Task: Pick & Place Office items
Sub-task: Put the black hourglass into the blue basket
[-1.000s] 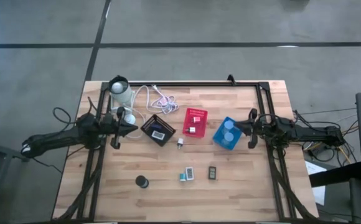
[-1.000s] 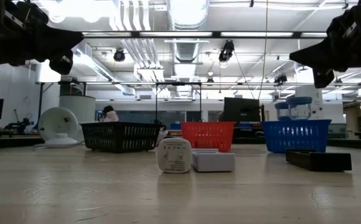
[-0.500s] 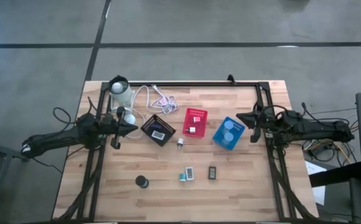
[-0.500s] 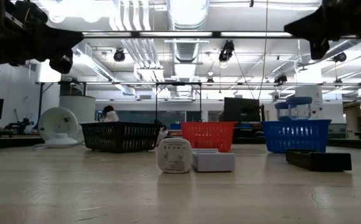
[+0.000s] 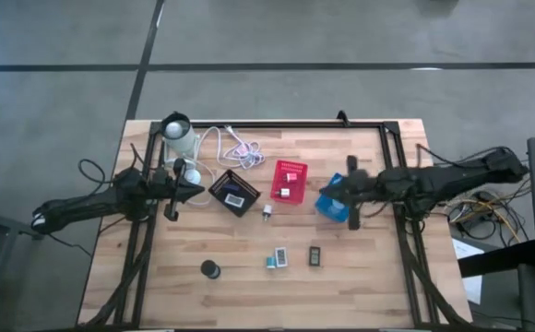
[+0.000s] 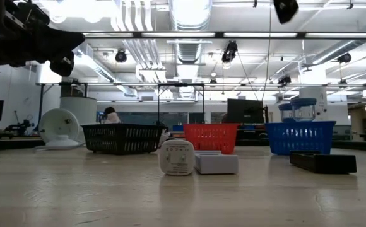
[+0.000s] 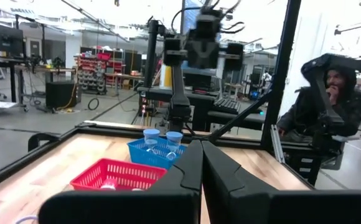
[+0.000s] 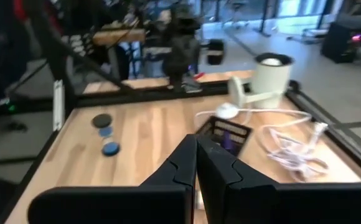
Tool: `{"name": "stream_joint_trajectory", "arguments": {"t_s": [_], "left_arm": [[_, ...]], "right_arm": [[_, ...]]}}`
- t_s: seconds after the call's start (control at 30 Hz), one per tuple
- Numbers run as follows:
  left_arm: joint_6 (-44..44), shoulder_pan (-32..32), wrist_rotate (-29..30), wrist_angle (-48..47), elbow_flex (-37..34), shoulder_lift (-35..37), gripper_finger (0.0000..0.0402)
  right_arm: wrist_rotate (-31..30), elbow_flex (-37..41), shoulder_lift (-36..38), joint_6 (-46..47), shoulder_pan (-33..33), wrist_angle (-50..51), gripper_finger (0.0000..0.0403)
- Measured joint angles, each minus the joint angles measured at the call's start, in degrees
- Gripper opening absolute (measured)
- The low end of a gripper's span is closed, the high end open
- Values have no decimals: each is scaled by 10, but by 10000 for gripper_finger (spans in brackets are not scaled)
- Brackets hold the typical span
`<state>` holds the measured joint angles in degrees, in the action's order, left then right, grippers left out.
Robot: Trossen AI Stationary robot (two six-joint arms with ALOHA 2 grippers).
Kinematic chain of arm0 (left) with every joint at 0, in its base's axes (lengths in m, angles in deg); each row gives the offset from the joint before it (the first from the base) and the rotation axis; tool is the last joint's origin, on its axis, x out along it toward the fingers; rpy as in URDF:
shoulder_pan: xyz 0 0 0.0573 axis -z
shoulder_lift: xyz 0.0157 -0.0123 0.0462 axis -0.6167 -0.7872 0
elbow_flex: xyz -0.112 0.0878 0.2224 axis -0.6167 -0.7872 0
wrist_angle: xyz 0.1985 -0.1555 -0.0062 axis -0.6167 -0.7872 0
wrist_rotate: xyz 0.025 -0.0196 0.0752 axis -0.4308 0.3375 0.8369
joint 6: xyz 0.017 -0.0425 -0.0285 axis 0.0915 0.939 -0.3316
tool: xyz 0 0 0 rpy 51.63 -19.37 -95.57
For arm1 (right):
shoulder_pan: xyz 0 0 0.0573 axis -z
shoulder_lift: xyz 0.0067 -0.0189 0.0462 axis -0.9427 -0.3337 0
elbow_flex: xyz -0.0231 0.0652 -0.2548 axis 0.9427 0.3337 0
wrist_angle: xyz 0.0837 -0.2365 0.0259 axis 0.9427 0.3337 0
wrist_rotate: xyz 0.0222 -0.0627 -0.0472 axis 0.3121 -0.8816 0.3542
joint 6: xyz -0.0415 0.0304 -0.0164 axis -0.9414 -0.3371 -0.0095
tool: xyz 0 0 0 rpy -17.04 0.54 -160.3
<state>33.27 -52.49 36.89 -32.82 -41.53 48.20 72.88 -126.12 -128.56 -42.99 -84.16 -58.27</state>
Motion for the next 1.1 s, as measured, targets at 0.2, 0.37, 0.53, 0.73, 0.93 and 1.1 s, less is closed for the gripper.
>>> {"name": "stream_joint_trajectory", "arguments": {"t_s": [0.2, 0.37, 0.53, 0.73, 0.93, 1.1], "left_arm": [[0, 0, 0, 0, 0, 0, 3], [-2, 0, 0, 0, 0, 0, 3], [-3, 0, 0, 0, 0, 0, 3], [-11, 0, 0, 0, 0, 0, 3], [-12, 0, 0, -1, 0, 0, 3], [-15, 0, 0, -3, 0, 0, 3]], "right_arm": [[0, -71, -131, -15, -33, 1, 8], [0, -128, -222, -29, -46, -4, 8], [6, -188, -296, -43, -53, -5, 8], [46, -269, -380, -63, -53, -5, 9], [49, -352, -461, -80, -53, -5, 18], [91, -417, -525, -87, -53, -4, 64]]}}
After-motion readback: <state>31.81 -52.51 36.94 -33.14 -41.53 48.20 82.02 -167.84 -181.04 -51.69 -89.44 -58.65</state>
